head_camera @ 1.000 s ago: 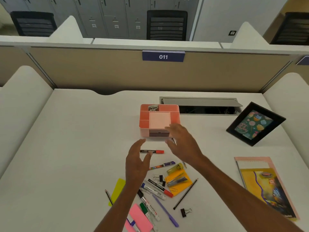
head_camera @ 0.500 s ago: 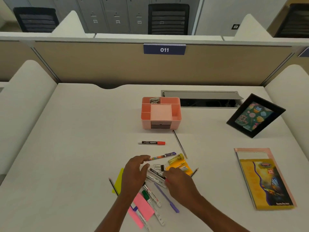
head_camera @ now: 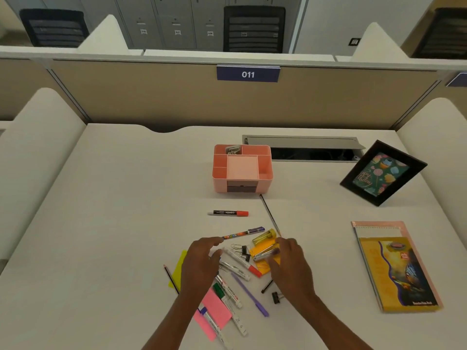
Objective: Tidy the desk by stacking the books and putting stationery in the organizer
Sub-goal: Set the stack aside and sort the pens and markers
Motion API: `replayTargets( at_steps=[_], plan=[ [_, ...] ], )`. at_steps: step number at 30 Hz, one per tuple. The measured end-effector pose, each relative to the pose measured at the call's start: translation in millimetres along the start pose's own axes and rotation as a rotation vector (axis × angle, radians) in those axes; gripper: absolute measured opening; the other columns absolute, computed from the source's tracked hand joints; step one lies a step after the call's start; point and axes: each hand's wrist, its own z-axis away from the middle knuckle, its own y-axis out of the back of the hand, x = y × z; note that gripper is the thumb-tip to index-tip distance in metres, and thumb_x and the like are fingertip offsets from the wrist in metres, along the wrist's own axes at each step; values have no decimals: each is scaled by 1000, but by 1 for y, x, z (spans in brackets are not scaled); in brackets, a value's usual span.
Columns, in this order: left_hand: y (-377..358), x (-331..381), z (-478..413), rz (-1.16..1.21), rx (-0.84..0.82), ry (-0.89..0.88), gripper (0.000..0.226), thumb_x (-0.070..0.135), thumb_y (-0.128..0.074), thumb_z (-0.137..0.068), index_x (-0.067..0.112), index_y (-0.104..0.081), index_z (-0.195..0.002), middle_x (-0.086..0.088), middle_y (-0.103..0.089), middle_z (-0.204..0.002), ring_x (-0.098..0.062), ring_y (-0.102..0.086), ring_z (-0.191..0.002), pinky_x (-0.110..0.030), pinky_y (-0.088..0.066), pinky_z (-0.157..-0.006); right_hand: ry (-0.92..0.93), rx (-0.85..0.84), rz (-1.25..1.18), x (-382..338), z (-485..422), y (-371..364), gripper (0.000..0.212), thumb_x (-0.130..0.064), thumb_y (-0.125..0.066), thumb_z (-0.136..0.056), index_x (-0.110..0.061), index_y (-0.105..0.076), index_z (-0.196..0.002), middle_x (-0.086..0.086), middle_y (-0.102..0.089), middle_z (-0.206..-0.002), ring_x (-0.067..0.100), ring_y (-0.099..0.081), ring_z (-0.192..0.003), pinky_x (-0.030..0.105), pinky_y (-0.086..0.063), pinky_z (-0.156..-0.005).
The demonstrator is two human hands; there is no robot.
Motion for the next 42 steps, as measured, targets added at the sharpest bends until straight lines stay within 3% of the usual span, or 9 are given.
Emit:
replayTargets(
  at_steps=[3, 7, 11, 17, 21, 29, 35, 39, 42],
  plan=[
    [-14, 20, 11, 11, -38, -11, 31, 22, -73, -95, 36, -73, -123, 18, -72, -116, -3, -63, -106, -27, -53, -94, -86, -87, 95, 10, 1, 1, 98, -69, -75, -78, -20, -34, -153, -2, -48, -139, 19, -51, -125, 29, -55, -84],
    [-38, 42, 22, -28, -198, -64, 37, 29, -66, -98, 35, -68, -134, 17, -70, -129, -3, -66, -112, -21, -52, -97, -121, -91, 165, 11, 4, -1, 110, -82, -67, -75, -19, -28, -157, -1, -46, -144, 18, -51, -128, 28, -55, -86],
    [-54, 53, 30, -37, -271, -1, 40, 32, -60, -101, 35, -63, -141, 14, -69, -135, -4, -64, -120, -22, -50, -102, -191, -108, 109, 7, 2, -2, 103, -75, -74, -75, -21, -33, -153, 0, -47, -138, 17, -53, -124, 24, -48, -75],
    [-58, 61, 32, -37, -279, 35, 41, 29, -60, -103, 34, -60, -144, 7, -75, -111, -4, -61, -86, -18, -51, -80, -342, -58, -203, 11, -8, -1, 64, -38, -91, -73, -24, -58, -126, 1, -57, -123, 19, -62, -103, 33, -52, -70],
    [-58, 59, 32, -53, -313, 56, 44, 33, -59, -103, 33, -57, -147, 3, -73, -123, -13, -68, -109, -28, -56, -94, -414, -92, -279, 16, -14, 4, 41, -28, -87, -77, -27, -64, -110, 0, -59, -115, 16, -62, -95, 34, -56, -74],
    [-60, 63, 39, -48, -323, 78, 48, 36, -63, -100, 37, -53, -147, 9, -76, -107, -8, -70, -89, -29, -61, -83, -443, -185, -186, 13, -10, 8, 48, -35, -78, -82, -30, -56, -124, -4, -61, -119, 17, -61, -104, 29, -42, -71],
    [-59, 66, 41, -51, -330, 89, 51, 34, -69, -96, 37, -50, -143, 9, -74, -116, -12, -70, -98, -34, -60, -87, -619, -176, -513, 17, -20, 7, 11, -6, -57, -75, -10, -62, -66, 4, -55, -61, 17, -46, -59, 31, -34, -59],
    [-58, 64, 39, -46, -355, 101, 43, 33, -69, -97, 32, -52, -136, 9, -73, -107, -11, -71, -87, -32, -61, -80, -643, -153, -596, 17, -22, 14, 9, -5, -61, -82, 0, -69, -81, 7, -63, -70, 21, -53, -62, 31, -38, -56],
    [-58, 62, 38, -33, -358, 97, 46, 33, -67, -98, 30, -51, -141, 8, -73, -119, -11, -72, -98, -30, -60, -86, -639, -154, -664, 12, -16, 21, 13, -5, -65, -86, -15, -69, -93, 10, -72, -90, 27, -69, -79, 32, -52, -57]
  ],
)
